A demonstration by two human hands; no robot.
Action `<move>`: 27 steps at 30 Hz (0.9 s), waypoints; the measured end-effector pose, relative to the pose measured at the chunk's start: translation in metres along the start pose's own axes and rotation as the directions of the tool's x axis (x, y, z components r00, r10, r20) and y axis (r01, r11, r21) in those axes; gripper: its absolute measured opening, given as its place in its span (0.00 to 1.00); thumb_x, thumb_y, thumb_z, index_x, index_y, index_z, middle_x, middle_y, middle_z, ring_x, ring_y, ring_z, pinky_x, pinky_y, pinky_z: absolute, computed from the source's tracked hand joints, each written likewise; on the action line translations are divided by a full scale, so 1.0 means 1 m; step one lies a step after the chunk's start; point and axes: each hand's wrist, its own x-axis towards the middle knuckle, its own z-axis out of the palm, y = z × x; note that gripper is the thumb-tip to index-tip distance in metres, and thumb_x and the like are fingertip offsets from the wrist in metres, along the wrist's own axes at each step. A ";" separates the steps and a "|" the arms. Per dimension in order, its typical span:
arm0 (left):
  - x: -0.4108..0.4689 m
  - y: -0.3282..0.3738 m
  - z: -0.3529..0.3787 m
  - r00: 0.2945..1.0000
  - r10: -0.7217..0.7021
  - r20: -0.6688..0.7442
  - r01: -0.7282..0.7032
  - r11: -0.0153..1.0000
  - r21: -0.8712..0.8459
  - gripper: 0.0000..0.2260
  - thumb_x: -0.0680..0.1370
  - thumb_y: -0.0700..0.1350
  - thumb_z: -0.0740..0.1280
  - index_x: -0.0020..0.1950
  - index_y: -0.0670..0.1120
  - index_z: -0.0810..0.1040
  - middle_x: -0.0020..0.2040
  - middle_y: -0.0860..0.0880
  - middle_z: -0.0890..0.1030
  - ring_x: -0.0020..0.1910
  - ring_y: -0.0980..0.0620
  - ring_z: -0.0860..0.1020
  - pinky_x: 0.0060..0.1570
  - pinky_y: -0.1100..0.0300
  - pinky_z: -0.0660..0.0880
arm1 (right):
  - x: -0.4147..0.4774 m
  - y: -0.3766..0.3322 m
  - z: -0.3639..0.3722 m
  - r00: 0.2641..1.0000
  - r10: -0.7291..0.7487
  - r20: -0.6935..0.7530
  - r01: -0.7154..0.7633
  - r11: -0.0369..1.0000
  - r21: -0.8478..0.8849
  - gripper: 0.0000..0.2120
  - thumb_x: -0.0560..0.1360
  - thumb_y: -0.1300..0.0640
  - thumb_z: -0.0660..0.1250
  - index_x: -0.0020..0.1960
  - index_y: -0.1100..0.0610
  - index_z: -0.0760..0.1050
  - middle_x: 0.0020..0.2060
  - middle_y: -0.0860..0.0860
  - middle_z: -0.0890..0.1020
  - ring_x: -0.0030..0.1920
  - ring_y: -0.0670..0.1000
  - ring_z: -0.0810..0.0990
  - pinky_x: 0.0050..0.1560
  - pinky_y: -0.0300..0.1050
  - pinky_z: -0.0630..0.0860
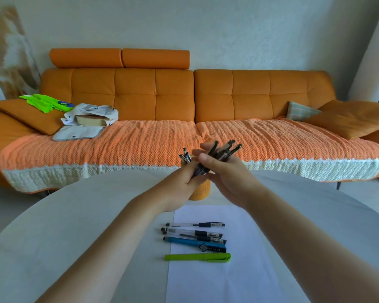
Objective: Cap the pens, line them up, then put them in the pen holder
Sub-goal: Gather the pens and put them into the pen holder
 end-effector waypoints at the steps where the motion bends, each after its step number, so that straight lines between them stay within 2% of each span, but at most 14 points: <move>1: 0.001 0.004 0.002 1.000 0.008 0.000 -0.008 1.000 -0.011 0.23 0.83 0.50 0.56 0.78 0.56 0.54 0.69 0.44 0.72 0.68 0.45 0.69 0.65 0.45 0.68 | 0.000 0.000 0.008 1.000 -0.019 -0.018 0.019 1.000 0.020 0.10 0.75 0.62 0.69 0.55 0.63 0.74 0.53 0.57 0.82 0.53 0.51 0.84 0.60 0.61 0.76; 2: 0.002 0.008 0.003 1.000 0.009 -0.008 -0.010 1.000 -0.026 0.23 0.83 0.49 0.57 0.78 0.54 0.55 0.61 0.42 0.77 0.60 0.43 0.74 0.59 0.45 0.72 | 0.002 -0.001 0.014 0.999 -0.030 -0.033 0.031 0.998 0.049 0.06 0.77 0.64 0.66 0.53 0.64 0.73 0.48 0.58 0.83 0.48 0.52 0.85 0.59 0.65 0.74; 4: 0.005 0.011 -0.001 1.000 0.005 -0.024 -0.006 0.999 -0.054 0.17 0.83 0.48 0.59 0.72 0.51 0.65 0.44 0.49 0.78 0.44 0.49 0.77 0.47 0.49 0.74 | 0.006 -0.005 0.017 0.998 -0.035 -0.050 0.040 0.993 0.115 0.02 0.80 0.64 0.62 0.50 0.60 0.69 0.39 0.57 0.83 0.43 0.55 0.84 0.54 0.68 0.73; 5: 0.008 0.012 -0.006 1.000 -0.008 -0.026 0.007 1.000 -0.030 0.12 0.82 0.49 0.60 0.66 0.53 0.71 0.44 0.53 0.77 0.44 0.52 0.76 0.47 0.53 0.74 | 0.009 -0.007 0.016 0.997 -0.039 -0.066 0.048 0.990 0.136 0.03 0.81 0.65 0.61 0.49 0.59 0.68 0.35 0.57 0.82 0.43 0.57 0.83 0.53 0.65 0.74; 6: 0.009 0.014 -0.012 0.999 -0.042 -0.025 0.042 0.999 0.010 0.10 0.82 0.50 0.61 0.62 0.54 0.73 0.48 0.56 0.78 0.49 0.54 0.77 0.51 0.55 0.72 | 0.013 -0.008 0.013 0.994 -0.053 -0.101 0.067 0.988 0.137 0.05 0.81 0.65 0.61 0.47 0.59 0.69 0.33 0.56 0.80 0.42 0.57 0.82 0.53 0.63 0.76; 8: 0.012 0.014 -0.026 0.989 -0.128 -0.070 0.134 0.988 0.083 0.15 0.80 0.55 0.62 0.65 0.53 0.75 0.58 0.58 0.76 0.59 0.56 0.74 0.58 0.56 0.69 | 0.022 -0.014 0.006 0.973 -0.117 -0.201 0.137 0.987 0.087 0.08 0.80 0.65 0.62 0.42 0.60 0.70 0.30 0.54 0.77 0.38 0.56 0.80 0.55 0.64 0.76; 10: 0.018 0.008 -0.034 0.966 -0.107 -0.235 0.140 0.982 0.126 0.16 0.80 0.56 0.62 0.64 0.52 0.76 0.60 0.56 0.76 0.60 0.56 0.73 0.55 0.59 0.68 | 0.030 -0.022 -0.005 0.941 -0.198 -0.274 0.215 0.976 0.033 0.07 0.80 0.65 0.62 0.43 0.59 0.70 0.29 0.54 0.76 0.34 0.55 0.78 0.57 0.68 0.75; 12: 0.026 -0.003 -0.036 0.885 -0.023 -0.465 0.088 0.989 0.118 0.11 0.80 0.53 0.63 0.60 0.52 0.76 0.60 0.54 0.76 0.59 0.54 0.74 0.50 0.63 0.68 | 0.040 -0.029 -0.015 0.911 -0.261 -0.318 0.287 0.957 0.037 0.04 0.81 0.65 0.62 0.49 0.58 0.69 0.30 0.53 0.75 0.33 0.54 0.77 0.56 0.66 0.76; 14: 0.037 -0.015 -0.031 0.817 -0.025 -0.576 0.088 0.993 0.082 0.15 0.78 0.52 0.66 0.64 0.51 0.72 0.64 0.51 0.71 0.65 0.51 0.70 0.56 0.61 0.68 | 0.051 -0.034 -0.023 0.885 -0.302 -0.355 0.331 0.943 0.022 0.05 0.81 0.65 0.61 0.51 0.57 0.68 0.30 0.53 0.75 0.33 0.54 0.77 0.54 0.61 0.77; 17: 0.051 -0.027 -0.019 0.878 -0.093 -0.470 0.120 0.992 0.028 0.32 0.76 0.56 0.69 0.75 0.54 0.59 0.76 0.51 0.58 0.75 0.47 0.58 0.67 0.50 0.62 | 0.069 -0.028 -0.025 0.872 -0.366 -0.326 0.355 0.930 -0.095 0.05 0.80 0.66 0.62 0.50 0.57 0.69 0.31 0.54 0.76 0.36 0.56 0.77 0.48 0.56 0.77; 19: 0.056 -0.032 -0.012 0.922 -0.117 -0.368 0.115 0.993 -0.027 0.38 0.75 0.58 0.70 0.78 0.57 0.51 0.78 0.55 0.50 0.77 0.50 0.53 0.70 0.48 0.58 | 0.079 -0.019 -0.020 0.869 -0.399 -0.292 0.345 0.912 -0.220 0.05 0.79 0.66 0.63 0.48 0.57 0.70 0.31 0.53 0.77 0.36 0.56 0.77 0.44 0.55 0.78; 21: 0.061 -0.040 -0.007 0.934 -0.104 -0.341 0.087 0.994 -0.066 0.38 0.76 0.56 0.69 0.79 0.57 0.49 0.79 0.56 0.49 0.77 0.52 0.52 0.71 0.50 0.56 | 0.087 -0.009 -0.014 0.871 -0.404 -0.281 0.307 0.892 -0.330 0.05 0.79 0.66 0.63 0.47 0.58 0.71 0.31 0.53 0.77 0.35 0.55 0.78 0.41 0.51 0.79; 24: 0.066 -0.051 -0.004 0.931 -0.051 -0.360 0.028 0.997 -0.071 0.32 0.80 0.52 0.65 0.78 0.55 0.51 0.79 0.55 0.54 0.77 0.54 0.54 0.74 0.51 0.57 | 0.098 0.011 -0.010 0.905 -0.349 -0.244 0.205 0.860 -0.468 0.04 0.79 0.62 0.65 0.46 0.60 0.73 0.31 0.56 0.77 0.32 0.51 0.77 0.35 0.44 0.76; 27: 0.068 -0.057 -0.004 0.925 -0.037 -0.379 0.002 0.996 -0.091 0.26 0.82 0.46 0.60 0.78 0.54 0.55 0.78 0.53 0.59 0.76 0.55 0.58 0.74 0.52 0.60 | 0.104 0.029 -0.014 0.941 -0.283 -0.187 0.069 0.700 -0.710 0.10 0.78 0.54 0.67 0.42 0.59 0.75 0.30 0.52 0.78 0.29 0.48 0.74 0.33 0.43 0.72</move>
